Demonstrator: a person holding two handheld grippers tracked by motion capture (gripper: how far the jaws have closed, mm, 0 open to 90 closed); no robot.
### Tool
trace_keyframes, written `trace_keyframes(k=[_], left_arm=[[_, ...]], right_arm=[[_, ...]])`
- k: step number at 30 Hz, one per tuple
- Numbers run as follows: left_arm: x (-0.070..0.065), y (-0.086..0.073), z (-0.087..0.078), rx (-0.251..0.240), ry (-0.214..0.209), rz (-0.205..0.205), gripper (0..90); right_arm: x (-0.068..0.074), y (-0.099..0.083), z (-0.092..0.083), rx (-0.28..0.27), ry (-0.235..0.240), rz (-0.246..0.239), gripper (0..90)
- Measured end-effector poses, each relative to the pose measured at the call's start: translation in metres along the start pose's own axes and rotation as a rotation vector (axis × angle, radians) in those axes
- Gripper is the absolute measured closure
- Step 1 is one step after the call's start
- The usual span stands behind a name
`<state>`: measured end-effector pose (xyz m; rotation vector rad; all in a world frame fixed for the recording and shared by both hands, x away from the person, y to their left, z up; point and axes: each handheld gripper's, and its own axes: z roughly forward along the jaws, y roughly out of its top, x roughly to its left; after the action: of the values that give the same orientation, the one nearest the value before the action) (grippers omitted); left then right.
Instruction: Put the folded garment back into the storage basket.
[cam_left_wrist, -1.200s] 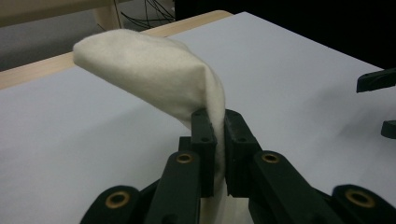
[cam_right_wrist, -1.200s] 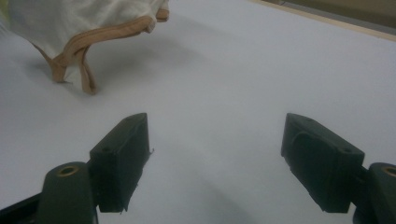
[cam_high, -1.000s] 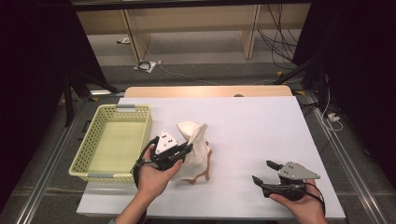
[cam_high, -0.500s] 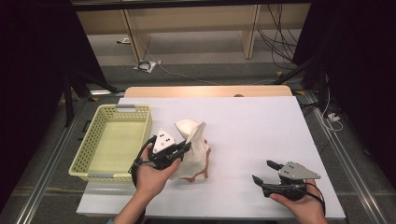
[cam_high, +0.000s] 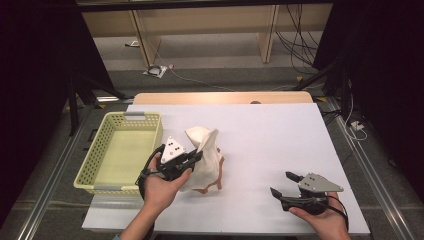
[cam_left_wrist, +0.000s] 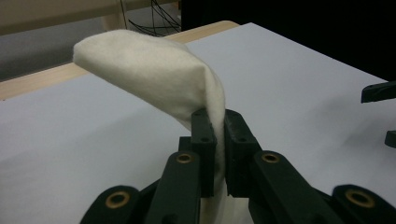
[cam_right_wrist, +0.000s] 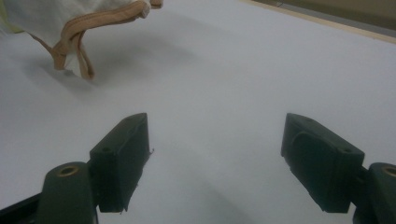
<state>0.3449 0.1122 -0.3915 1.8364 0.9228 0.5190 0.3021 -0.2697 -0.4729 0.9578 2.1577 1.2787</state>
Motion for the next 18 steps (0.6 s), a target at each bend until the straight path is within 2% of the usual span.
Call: trace_keyframes(k=[18], left_arm=[[0.0031, 0.0017, -0.0032, -0.010, 0.008, -0.008, 83.8]], right_arm=[[0.0000, 0.0000, 0.0000, -0.001, 0.001, -0.001, 24.2]])
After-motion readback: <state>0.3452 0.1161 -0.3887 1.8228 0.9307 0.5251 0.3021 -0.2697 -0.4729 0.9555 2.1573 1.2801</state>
